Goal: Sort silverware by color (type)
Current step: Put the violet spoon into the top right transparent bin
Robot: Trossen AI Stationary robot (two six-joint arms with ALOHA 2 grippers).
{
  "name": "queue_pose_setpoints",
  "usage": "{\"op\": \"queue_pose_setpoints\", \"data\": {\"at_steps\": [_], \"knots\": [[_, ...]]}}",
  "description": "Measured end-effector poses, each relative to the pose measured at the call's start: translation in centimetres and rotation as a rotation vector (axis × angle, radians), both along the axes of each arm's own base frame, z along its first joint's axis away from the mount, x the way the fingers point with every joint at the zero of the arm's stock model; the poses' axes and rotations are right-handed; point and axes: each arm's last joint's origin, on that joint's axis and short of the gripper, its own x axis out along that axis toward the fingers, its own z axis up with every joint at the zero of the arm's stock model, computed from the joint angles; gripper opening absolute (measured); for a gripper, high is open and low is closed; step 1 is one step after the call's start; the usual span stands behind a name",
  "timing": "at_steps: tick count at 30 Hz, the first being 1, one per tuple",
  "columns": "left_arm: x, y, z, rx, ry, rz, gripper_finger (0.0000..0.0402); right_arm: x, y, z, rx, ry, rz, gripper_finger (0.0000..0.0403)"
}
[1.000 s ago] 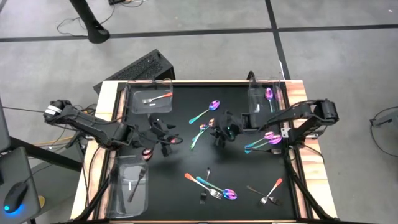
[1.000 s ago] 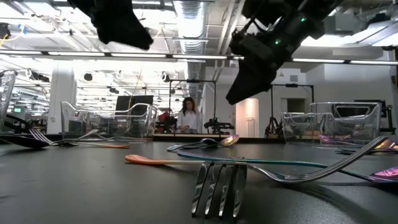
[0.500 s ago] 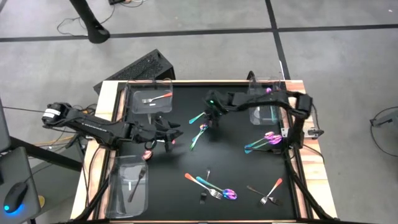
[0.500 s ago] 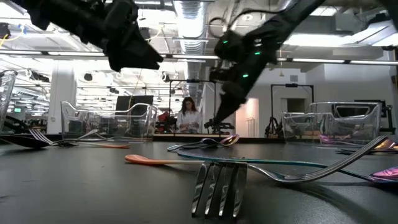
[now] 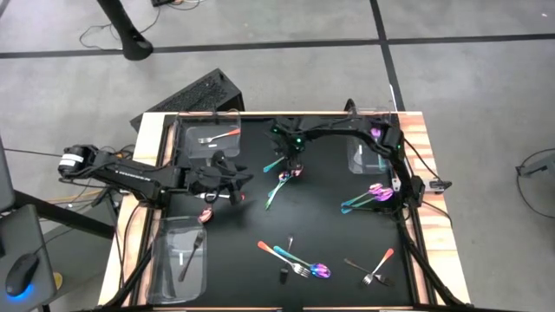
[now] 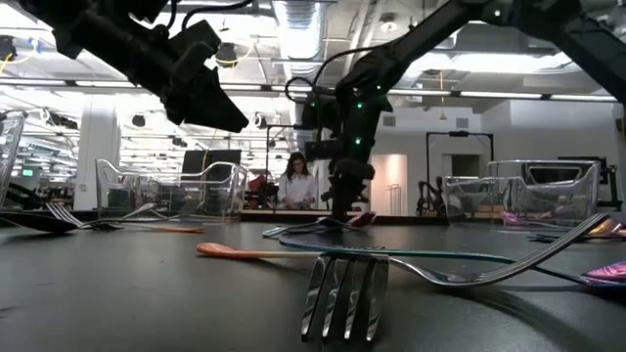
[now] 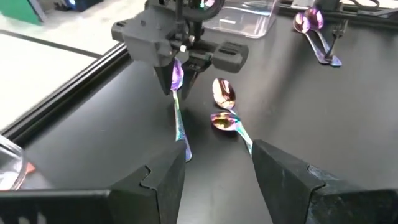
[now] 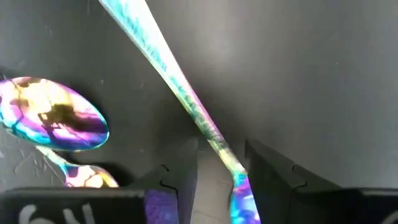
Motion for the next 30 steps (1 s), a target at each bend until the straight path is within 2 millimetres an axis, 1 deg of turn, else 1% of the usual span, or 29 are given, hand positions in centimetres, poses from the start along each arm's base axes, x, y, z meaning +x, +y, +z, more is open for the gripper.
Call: {"op": "queue_pose_setpoints", "data": {"at_steps": [3,10,14,18,21,24,26,30], "knots": [[0.0,0.2,0.0,0.007,-0.001,0.026,0.0174,-0.2,-0.4,0.5,0.005,0.022,0.012,0.0139],[-0.1,1.0,0.1,0.018,-0.01,0.082,0.0174,-1.1,-1.2,0.3,-0.018,0.074,0.137,0.0109],[0.0,1.4,0.2,0.014,-0.028,0.098,0.0174,-1.4,-2.0,0.3,-0.042,0.079,0.197,0.0105],[0.0,1.4,0.2,0.006,-0.03,0.103,0.0174,-2.0,-2.9,0.3,-0.047,0.088,0.172,0.0104],[-0.1,1.4,0.1,0.0,-0.021,0.106,0.0174,-2.4,-4.0,0.4,-0.041,0.078,0.053,0.0104],[-0.1,1.4,0.0,-0.004,-0.013,0.108,0.0174,-3.0,-5.5,1.3,-0.013,0.002,-0.175,0.0107],[-0.1,1.4,0.0,-0.004,-0.011,0.108,0.0174,-3.8,-6.6,2.3,0.019,-0.047,-0.312,0.0112],[-0.2,1.3,-0.1,-0.021,-0.013,0.117,0.0174,-5.9,-8.9,3.5,0.144,-0.121,-0.485,0.0131]]}}
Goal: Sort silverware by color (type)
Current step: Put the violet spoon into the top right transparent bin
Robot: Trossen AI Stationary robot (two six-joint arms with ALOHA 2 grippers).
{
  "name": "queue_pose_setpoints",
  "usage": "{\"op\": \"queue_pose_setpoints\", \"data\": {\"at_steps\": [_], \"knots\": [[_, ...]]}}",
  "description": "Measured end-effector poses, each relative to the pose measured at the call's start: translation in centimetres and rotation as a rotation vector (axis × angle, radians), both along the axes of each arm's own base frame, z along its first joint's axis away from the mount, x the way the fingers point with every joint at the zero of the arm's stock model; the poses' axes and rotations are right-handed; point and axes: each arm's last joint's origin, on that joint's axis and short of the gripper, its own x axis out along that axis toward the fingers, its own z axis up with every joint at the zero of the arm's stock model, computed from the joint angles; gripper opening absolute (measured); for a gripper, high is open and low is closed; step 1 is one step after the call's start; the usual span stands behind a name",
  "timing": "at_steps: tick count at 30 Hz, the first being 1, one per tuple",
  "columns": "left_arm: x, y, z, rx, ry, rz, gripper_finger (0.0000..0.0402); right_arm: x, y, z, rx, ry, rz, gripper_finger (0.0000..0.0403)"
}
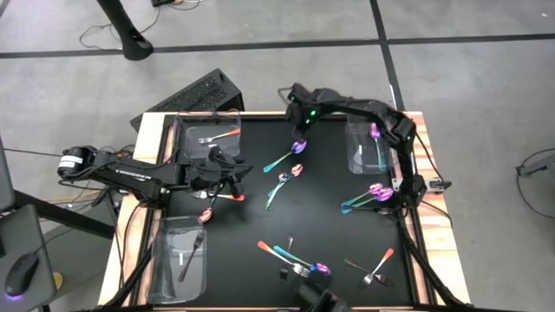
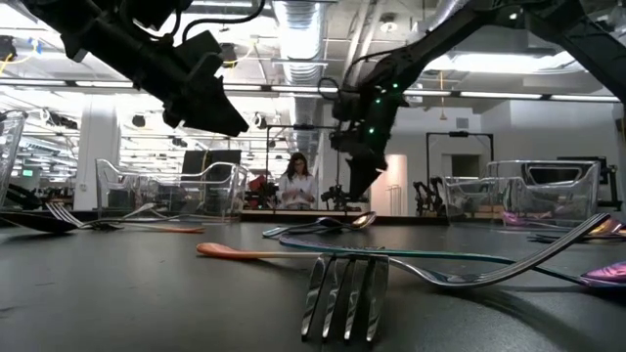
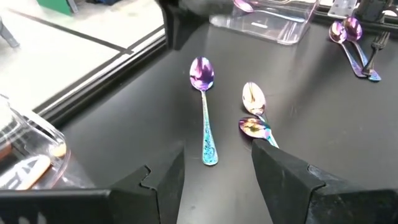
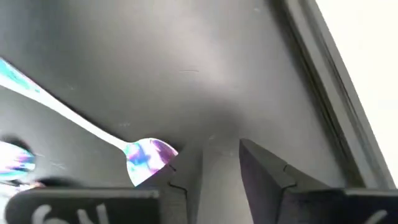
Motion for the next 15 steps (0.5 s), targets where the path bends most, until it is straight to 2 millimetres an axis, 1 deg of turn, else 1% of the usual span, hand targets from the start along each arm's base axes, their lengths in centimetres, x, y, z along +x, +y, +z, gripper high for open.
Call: {"op": "queue_pose_setpoints", "data": {"at_steps": [3,6,8,10,15], "knots": [[-0.1,-0.2,-0.2,-0.031,0.009,0.01,0.0174,-1.5,-1.7,-0.1,0.098,-0.066,-0.065,0.0152],[-0.3,-0.4,-0.5,-0.036,0.023,0.043,0.0174,-2.7,-2.5,-1.0,0.151,-0.053,-0.104,0.0174],[-0.4,-0.5,-0.5,-0.017,0.023,0.077,0.0174,-3.0,-2.4,-1.8,0.18,-0.037,-0.116,0.0187],[-0.4,-0.5,-0.4,0.009,0.021,0.108,0.0174,-3.0,-1.7,-2.6,0.212,-0.025,-0.1,0.0195],[-0.5,-0.3,-0.3,0.045,0.018,0.162,0.0174,-2.5,0.0,-3.9,0.258,-0.008,-0.038,0.0196]]}}
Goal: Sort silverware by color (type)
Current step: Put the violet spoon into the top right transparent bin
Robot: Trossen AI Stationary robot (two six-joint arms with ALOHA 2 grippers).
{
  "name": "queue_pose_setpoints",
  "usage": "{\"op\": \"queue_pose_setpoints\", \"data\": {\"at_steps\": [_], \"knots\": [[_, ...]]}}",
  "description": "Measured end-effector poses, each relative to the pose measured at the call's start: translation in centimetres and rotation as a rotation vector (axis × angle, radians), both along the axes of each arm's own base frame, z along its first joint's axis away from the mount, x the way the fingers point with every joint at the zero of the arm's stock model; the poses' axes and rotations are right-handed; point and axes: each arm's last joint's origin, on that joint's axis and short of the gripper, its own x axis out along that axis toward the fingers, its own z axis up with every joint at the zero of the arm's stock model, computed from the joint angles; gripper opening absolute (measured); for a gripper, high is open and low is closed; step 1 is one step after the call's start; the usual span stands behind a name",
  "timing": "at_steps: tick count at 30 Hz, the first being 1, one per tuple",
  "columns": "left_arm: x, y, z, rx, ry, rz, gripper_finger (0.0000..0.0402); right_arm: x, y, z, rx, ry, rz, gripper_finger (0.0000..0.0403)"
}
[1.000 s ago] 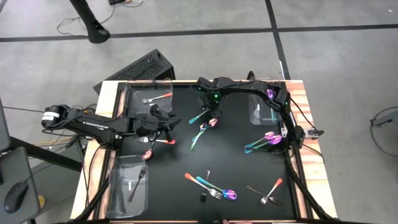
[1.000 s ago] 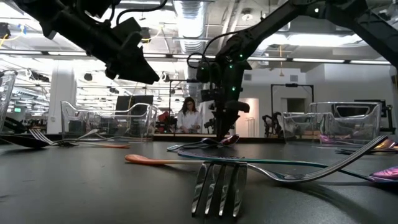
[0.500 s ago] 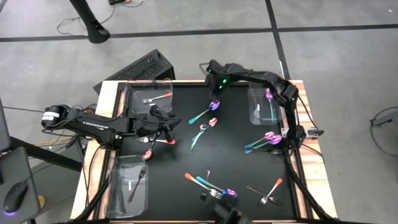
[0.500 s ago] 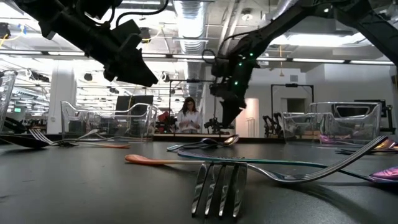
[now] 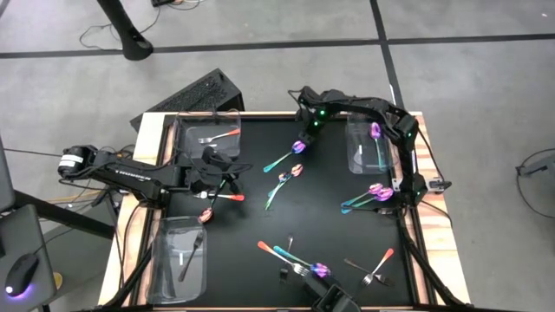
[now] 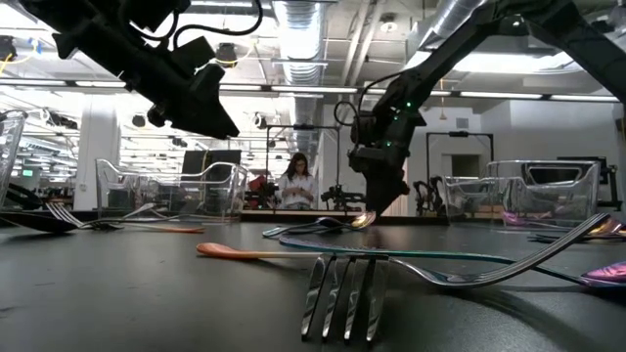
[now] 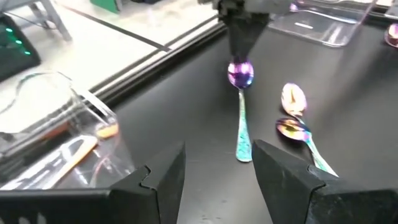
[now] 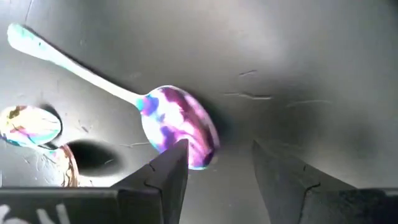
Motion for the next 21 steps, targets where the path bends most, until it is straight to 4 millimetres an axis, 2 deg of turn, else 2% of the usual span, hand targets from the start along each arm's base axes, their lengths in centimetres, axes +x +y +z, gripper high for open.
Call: {"op": "queue_pose_setpoints", "data": {"at_steps": [5,8,15,18,21], "knots": [[0.0,0.1,0.0,0.014,0.0,0.02,0.0174,0.5,1.0,-0.8,-0.005,-0.001,0.038,0.0178],[0.0,0.1,0.0,0.015,0.001,0.021,0.0174,0.9,1.3,-0.9,-0.021,-0.018,0.056,0.0151],[-0.1,0.1,-0.1,0.009,0.008,0.025,0.0174,1.6,1.8,-0.8,-0.043,-0.064,0.132,0.0019],[-0.1,0.1,-0.1,-0.004,-0.001,0.034,0.0174,1.5,2.3,-0.4,-0.048,-0.034,0.141,0.0014],[-0.2,0.1,-0.2,-0.016,-0.002,0.041,0.0174,0.8,3.0,1.5,-0.101,0.025,0.133,0.0006]]}}
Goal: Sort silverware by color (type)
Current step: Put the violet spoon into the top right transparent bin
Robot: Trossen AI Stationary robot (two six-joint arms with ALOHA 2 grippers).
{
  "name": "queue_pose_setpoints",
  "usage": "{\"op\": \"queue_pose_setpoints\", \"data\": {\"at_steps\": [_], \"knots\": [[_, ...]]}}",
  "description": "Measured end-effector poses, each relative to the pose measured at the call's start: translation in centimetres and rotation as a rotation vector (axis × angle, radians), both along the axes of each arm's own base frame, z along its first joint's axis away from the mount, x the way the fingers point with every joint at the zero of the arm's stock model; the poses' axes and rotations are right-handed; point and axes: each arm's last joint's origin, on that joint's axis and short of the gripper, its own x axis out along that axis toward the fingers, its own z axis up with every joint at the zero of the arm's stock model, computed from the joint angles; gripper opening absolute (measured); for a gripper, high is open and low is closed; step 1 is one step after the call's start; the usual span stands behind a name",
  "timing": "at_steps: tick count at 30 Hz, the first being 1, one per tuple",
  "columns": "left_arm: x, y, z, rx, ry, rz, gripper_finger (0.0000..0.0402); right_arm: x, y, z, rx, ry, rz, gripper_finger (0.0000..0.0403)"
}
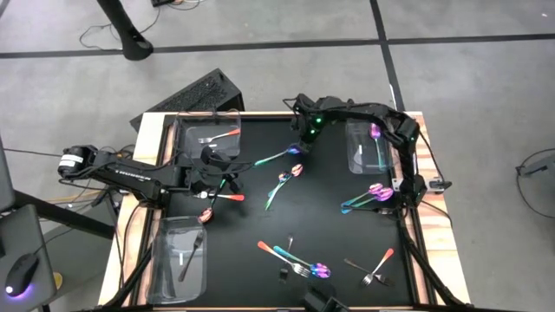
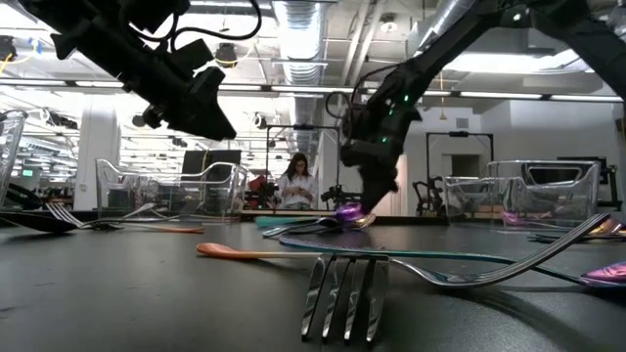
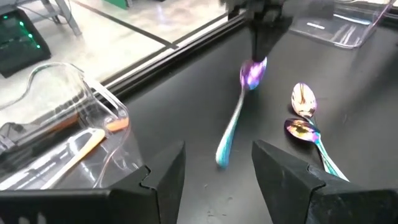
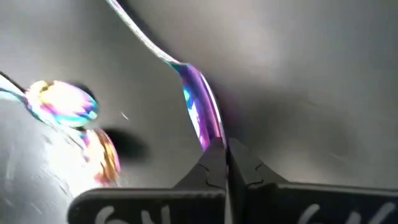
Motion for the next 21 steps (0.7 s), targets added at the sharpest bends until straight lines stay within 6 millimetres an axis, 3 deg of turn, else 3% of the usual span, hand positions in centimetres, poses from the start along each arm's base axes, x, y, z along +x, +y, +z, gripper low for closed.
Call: {"op": "queue_pose_setpoints", "data": {"at_steps": [5,10,16,21], "knots": [[-0.1,0.0,-0.2,-0.023,0.0,0.012,0.0174,-1.9,1.7,5.9,-0.185,0.037,-0.056,0.0006],[-0.3,0.0,-0.3,-0.042,0.005,0.027,0.0174,-5.4,5.0,12.2,-0.346,0.107,-0.171,0.0006],[-0.3,0.1,-0.3,-0.021,-0.004,0.063,0.0174,-9.2,9.1,16.8,-0.512,0.151,-0.38,0.0006],[-0.3,0.1,-0.3,-0.008,0.0,0.074,0.0174,-12.9,12.6,18.6,-0.594,0.195,-0.558,0.0009]]}}
